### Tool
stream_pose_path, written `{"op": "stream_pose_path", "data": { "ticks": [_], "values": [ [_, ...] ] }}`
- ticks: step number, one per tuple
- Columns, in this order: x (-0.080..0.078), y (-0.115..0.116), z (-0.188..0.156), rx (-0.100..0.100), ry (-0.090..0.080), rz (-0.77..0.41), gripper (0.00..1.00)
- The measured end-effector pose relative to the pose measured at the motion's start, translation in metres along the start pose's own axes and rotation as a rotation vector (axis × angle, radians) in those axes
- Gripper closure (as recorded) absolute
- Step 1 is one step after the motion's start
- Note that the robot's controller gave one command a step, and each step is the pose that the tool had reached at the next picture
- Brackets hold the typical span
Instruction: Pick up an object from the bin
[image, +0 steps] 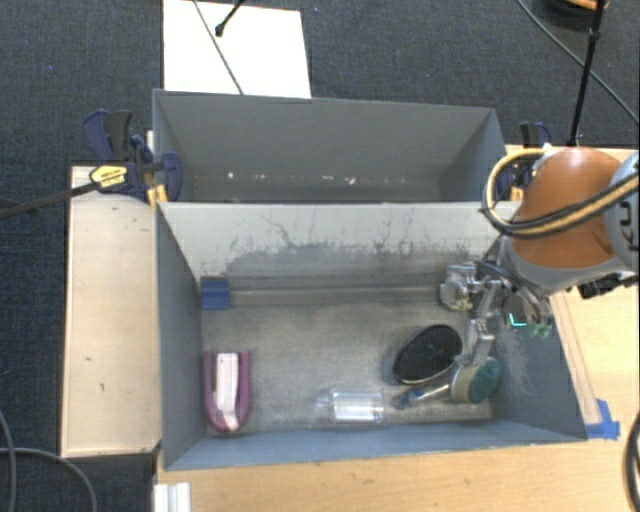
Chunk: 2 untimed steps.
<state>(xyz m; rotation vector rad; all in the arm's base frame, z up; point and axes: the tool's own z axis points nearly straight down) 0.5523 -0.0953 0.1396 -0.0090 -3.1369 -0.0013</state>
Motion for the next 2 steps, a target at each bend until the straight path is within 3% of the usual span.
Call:
{"op": "stream_pose_path", "data": {
  "ticks": [1, 2],
  "values": [
    [0.036, 0.003, 0.07, 0.002, -0.009, -0.048, 0.0],
    [0.075, -0.03, 0.039, 0.003, -0.005, -0.3, 0.0]
  ]
}}
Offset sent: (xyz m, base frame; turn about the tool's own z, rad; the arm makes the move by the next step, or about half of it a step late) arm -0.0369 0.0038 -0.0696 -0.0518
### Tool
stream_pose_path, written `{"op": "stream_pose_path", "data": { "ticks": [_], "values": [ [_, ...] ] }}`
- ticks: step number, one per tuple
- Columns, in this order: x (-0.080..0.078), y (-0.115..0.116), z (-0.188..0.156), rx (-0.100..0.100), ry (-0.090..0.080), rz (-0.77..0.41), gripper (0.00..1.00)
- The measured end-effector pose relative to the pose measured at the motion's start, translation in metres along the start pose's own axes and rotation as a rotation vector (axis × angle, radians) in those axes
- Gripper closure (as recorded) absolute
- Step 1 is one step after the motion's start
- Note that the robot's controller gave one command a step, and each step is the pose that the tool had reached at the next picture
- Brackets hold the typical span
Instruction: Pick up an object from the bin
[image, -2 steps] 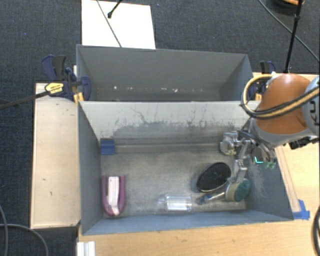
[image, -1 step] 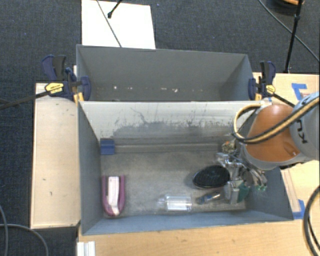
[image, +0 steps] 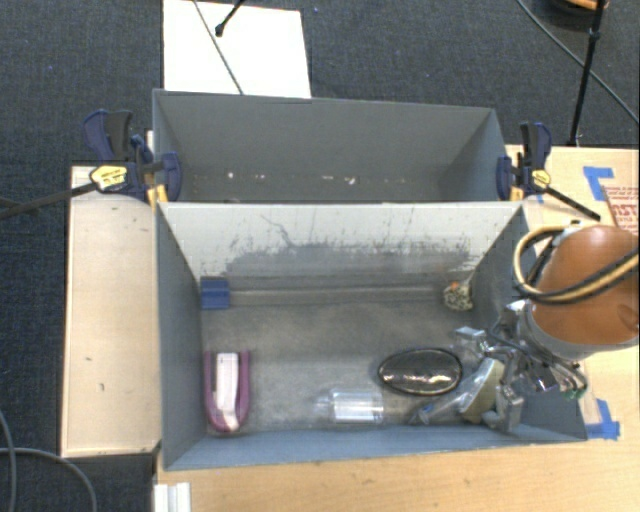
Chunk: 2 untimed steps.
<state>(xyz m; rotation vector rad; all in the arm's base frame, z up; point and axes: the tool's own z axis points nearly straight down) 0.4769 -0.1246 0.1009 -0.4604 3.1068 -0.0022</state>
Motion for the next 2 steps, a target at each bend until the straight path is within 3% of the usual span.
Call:
{"op": "stream_pose_path", "data": {
  "ticks": [1, 2],
  "values": [
    [0.004, -0.018, -0.005, 0.001, -0.003, -0.04, 0.0],
    [0.002, -0.025, 0.028, 0.008, -0.019, -0.092, 0.0]
  ]
}}
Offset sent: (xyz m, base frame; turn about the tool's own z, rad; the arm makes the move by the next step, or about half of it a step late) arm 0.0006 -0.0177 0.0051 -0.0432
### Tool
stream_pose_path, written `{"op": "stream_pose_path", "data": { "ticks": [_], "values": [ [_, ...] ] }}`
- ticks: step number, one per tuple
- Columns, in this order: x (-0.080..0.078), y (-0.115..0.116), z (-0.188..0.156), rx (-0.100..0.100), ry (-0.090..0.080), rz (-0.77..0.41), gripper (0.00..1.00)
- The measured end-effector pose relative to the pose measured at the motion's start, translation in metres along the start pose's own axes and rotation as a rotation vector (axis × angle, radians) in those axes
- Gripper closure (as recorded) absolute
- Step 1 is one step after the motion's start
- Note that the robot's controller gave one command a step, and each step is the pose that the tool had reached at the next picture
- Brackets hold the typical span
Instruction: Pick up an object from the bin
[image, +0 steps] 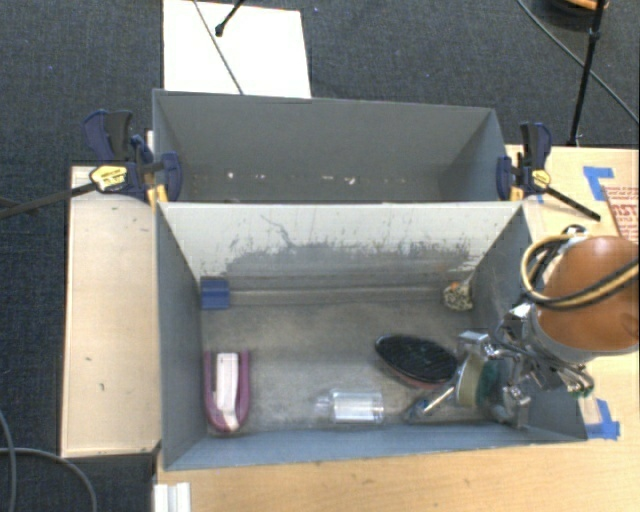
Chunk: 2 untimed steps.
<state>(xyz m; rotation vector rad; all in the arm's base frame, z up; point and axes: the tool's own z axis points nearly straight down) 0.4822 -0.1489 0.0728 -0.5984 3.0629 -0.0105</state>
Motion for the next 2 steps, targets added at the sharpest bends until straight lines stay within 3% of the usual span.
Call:
{"op": "stream_pose_path", "data": {
  "ticks": [1, 2],
  "values": [
    [-0.0027, -0.0012, -0.0016, -0.005, 0.009, -0.002, 0.0],
    [-0.0014, -0.0004, -0.0007, -0.007, 0.013, -0.003, 1.0]
  ]
}}
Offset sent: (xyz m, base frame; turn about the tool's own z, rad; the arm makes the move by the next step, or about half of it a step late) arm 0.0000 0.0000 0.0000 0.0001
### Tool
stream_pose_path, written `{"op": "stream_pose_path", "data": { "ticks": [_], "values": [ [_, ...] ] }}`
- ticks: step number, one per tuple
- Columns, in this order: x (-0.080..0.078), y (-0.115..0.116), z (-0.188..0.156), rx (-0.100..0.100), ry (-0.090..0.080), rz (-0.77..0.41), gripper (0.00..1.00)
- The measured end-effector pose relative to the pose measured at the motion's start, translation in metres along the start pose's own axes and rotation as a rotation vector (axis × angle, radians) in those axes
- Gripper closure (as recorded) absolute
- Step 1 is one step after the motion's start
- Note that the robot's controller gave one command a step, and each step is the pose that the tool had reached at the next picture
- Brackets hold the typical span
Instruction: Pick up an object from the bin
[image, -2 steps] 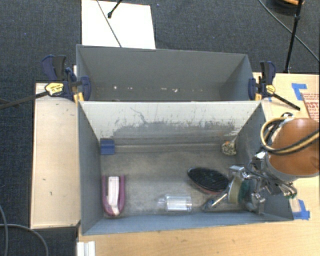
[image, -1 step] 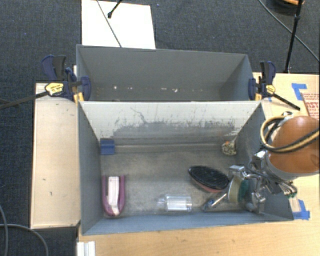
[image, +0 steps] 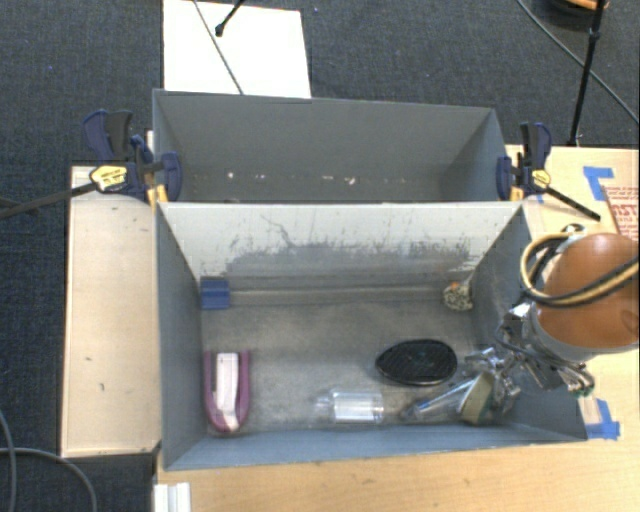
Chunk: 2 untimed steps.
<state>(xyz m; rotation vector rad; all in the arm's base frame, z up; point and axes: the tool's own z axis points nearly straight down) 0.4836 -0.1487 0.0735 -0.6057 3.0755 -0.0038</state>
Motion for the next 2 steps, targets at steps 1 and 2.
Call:
{"op": "stream_pose_path", "data": {
  "ticks": [1, 2],
  "values": [
    [-0.002, -0.001, -0.061, 0.001, 0.001, 0.004, 1.0],
    [-0.004, -0.002, -0.105, 0.001, 0.0, 0.01, 1.0]
  ]
}}
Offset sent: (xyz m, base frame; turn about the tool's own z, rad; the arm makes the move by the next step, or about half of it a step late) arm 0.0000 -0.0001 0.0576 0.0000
